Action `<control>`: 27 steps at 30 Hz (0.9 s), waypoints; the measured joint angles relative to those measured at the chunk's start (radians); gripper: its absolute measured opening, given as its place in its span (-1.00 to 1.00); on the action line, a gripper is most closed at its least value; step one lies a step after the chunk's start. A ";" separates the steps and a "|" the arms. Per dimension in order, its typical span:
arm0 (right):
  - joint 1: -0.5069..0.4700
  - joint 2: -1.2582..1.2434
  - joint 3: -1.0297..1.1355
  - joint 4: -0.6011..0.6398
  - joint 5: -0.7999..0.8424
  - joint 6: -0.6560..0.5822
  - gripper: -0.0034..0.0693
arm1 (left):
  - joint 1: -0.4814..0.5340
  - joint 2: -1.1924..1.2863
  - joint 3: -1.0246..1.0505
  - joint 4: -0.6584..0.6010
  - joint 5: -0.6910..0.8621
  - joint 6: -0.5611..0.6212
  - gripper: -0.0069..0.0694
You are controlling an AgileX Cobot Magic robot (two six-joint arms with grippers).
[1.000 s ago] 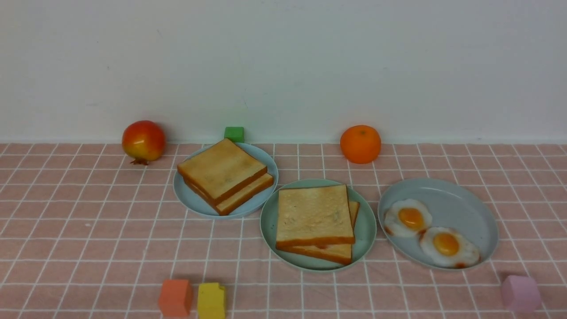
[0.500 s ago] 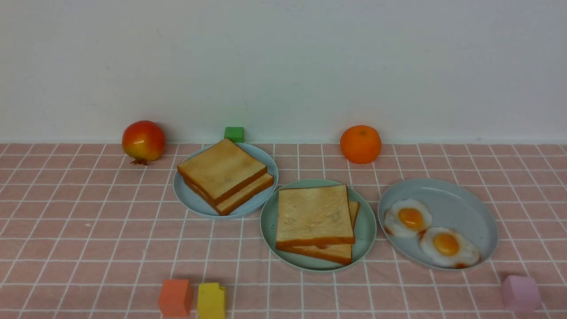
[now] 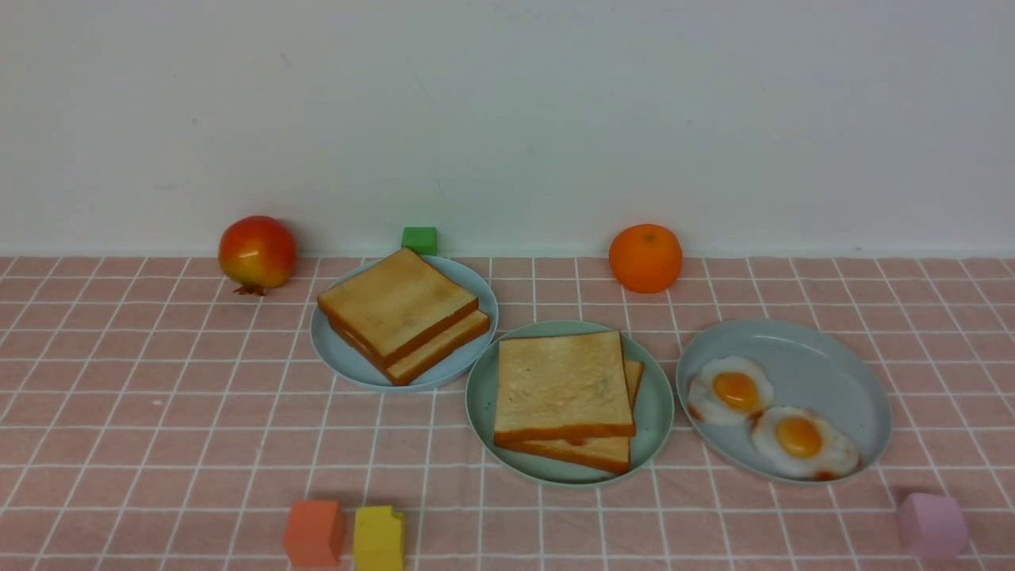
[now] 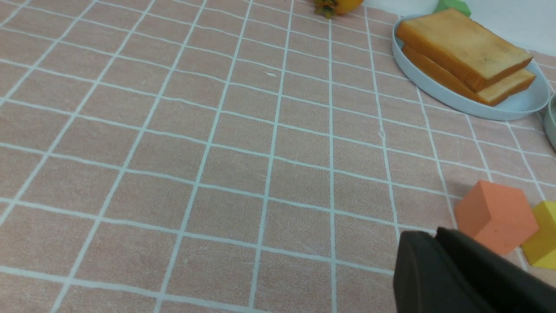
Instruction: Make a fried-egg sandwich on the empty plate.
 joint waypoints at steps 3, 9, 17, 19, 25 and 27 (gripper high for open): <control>0.000 0.000 0.000 0.000 0.000 0.000 -0.53 | 0.000 0.000 0.000 0.000 0.000 0.000 -0.61; 0.000 0.000 0.000 0.001 0.000 0.000 -0.52 | 0.000 0.000 0.000 0.000 0.000 0.000 -0.61; 0.000 0.000 0.000 0.003 0.000 0.000 -0.48 | 0.000 0.000 0.000 0.000 -0.001 0.000 -0.61; 0.000 0.000 0.000 0.003 0.000 0.000 -0.48 | 0.000 0.000 0.000 0.000 -0.001 0.000 -0.61; 0.000 0.000 0.000 0.004 0.000 0.000 -0.45 | 0.000 0.000 0.000 0.000 -0.001 0.000 -0.61; 0.000 0.000 0.000 0.004 0.000 0.000 -0.44 | 0.000 0.000 0.000 0.000 -0.001 0.000 -0.61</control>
